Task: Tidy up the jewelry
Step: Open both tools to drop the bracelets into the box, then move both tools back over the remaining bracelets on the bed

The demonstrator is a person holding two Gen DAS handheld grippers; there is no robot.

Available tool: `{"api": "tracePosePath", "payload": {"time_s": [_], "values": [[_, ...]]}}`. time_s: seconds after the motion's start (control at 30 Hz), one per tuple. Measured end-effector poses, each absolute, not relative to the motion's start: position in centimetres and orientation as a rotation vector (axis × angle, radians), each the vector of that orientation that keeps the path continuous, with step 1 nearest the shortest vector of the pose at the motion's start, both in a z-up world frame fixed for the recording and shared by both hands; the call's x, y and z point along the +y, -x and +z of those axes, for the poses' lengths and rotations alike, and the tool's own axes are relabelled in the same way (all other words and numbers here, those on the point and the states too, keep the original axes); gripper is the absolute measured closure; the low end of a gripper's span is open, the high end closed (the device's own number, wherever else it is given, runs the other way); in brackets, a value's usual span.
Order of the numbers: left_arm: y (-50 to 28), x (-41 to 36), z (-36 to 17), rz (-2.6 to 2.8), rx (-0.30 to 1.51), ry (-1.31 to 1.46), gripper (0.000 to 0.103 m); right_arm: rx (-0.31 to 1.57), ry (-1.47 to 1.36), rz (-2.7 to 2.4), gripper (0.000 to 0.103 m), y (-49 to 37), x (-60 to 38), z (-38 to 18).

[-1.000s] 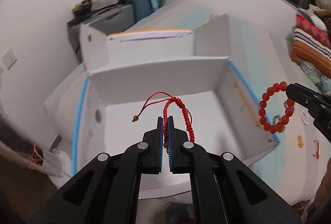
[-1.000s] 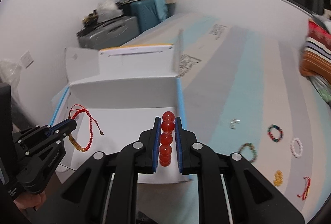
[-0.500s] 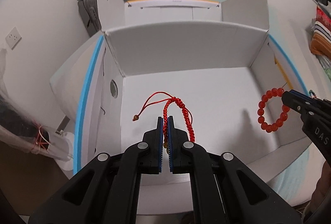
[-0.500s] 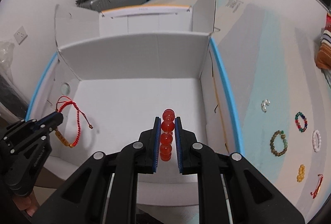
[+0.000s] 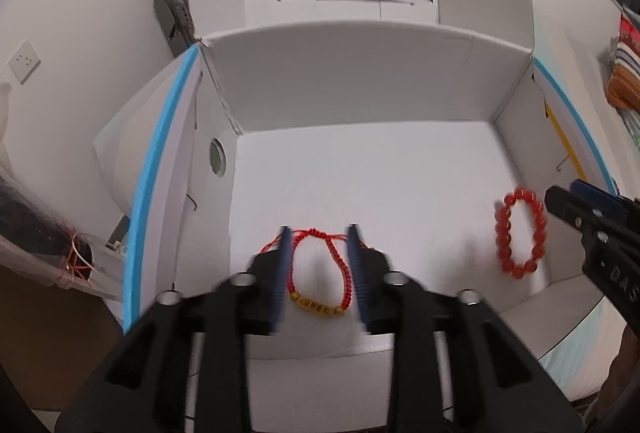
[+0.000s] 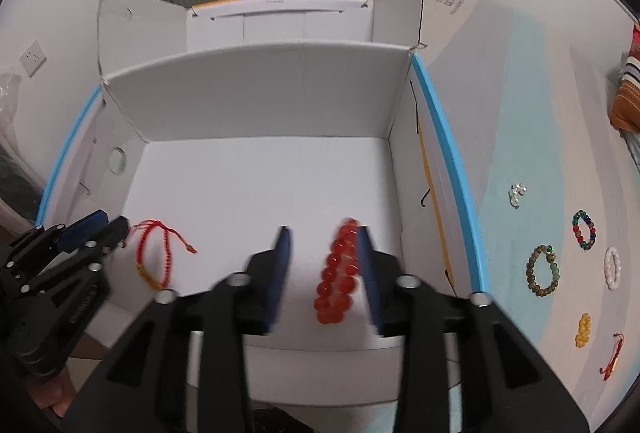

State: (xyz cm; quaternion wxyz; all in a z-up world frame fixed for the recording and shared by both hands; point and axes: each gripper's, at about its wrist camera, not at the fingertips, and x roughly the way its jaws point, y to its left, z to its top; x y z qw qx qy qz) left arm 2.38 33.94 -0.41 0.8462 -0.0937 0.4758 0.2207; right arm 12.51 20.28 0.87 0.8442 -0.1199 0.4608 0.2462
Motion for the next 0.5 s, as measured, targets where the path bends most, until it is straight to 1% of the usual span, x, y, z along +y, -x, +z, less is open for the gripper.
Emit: {"api": "tracePosePath", "payload": {"time_s": [0.03,0.1,0.13,0.17,0.2,0.23,0.27,0.33,0.37,0.43,0.5], "values": [[-2.3,33.9,-0.1,0.465,0.993,0.2,0.06,0.964,0.246,0.524,0.058,-12.4,20.1,1.3],[-2.1,33.7,0.3,0.467,0.974,0.204,0.043,0.949,0.229,0.523,0.046,-12.2,19.6,2.0],[-2.0,33.6,0.6,0.47,0.962,0.203,0.04,0.942,0.222,0.522,0.042,-12.1,19.3,2.4],[-1.9,33.4,0.9,0.472,0.95,0.194,0.036,0.933,0.215,0.521,0.04,-12.0,19.0,2.7],[-1.9,33.2,1.1,0.474,0.943,0.189,0.031,0.927,0.21,0.518,0.035,-11.9,18.8,3.0],[-1.9,33.0,1.4,0.47,0.934,0.19,0.028,0.916,0.201,0.51,0.029,-11.8,18.4,3.4],[-1.8,32.9,1.6,0.468,0.926,0.19,0.024,0.905,0.194,0.501,0.027,-11.7,18.0,3.8],[-1.8,32.5,1.9,0.468,0.918,0.184,0.021,0.882,0.189,0.485,0.022,-11.6,17.2,4.6],[-1.9,32.2,2.2,0.466,0.909,0.181,0.018,0.877,0.189,0.481,0.021,-11.6,16.8,4.8],[-1.9,31.8,2.6,0.463,0.894,0.178,0.014,0.861,0.178,0.474,0.014,-11.5,15.7,5.4],[-2.0,30.9,3.1,0.452,0.88,0.168,0.009,0.854,0.177,0.463,0.012,-11.6,15.0,5.7]]}}
